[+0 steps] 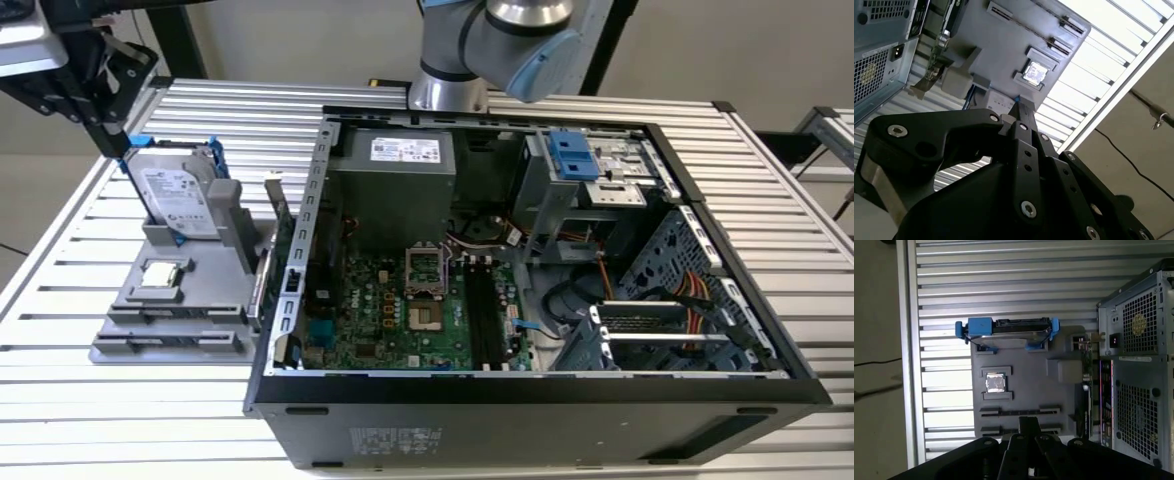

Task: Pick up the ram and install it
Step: 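Reach for the ram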

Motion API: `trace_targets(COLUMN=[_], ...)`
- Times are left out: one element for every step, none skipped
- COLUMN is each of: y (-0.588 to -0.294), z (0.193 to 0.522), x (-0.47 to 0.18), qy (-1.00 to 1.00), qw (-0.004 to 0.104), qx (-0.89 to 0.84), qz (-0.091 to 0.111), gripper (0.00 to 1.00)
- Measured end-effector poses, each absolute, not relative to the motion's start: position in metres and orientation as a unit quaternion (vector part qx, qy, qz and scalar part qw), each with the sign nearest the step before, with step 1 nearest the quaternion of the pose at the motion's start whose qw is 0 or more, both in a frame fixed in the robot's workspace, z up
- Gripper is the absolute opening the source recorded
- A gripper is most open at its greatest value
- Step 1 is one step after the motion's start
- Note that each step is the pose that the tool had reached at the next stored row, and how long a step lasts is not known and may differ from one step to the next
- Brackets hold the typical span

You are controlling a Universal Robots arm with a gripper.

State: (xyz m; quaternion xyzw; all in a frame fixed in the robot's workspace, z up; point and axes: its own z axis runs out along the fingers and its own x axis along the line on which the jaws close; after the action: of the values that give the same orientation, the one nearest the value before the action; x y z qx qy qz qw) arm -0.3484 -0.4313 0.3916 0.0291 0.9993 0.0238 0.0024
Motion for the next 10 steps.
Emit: trace_targets(y=[-0.4319,-0.4326,-0.4335,-0.4345,-0.4354,-0.4366,-0.4377,-0.4389,-0.4402,-0.4413], z=[0.3917,0.3917,0.3917,0.3917,0.3917,0.3916,0.3916,0.3916,0.3917,0.3916], x=[-0.3484,-0.3484,-0.3484,-0.3484,-0.3484,-0.3484,-0.3484,-0.3484,-0.3485,-0.3486], qy=[0.999,0.999,0.999,0.999,0.999,0.999,0.999,0.999,0.999,0.999], qw=[0.002,0.002,0.002,0.002,0.002,0.002,0.002,0.002,0.002,0.002], qx=[0.029,0.029,0.029,0.029,0.029,0.029,0.029,0.029,0.029,0.029], qz=[0.024,0.024,0.024,0.024,0.024,0.024,0.024,0.024,0.024,0.024], gripper=[0.00,0.00,0.00,0.00,0.00,0.00,0.00,0.00,0.00,0.00])
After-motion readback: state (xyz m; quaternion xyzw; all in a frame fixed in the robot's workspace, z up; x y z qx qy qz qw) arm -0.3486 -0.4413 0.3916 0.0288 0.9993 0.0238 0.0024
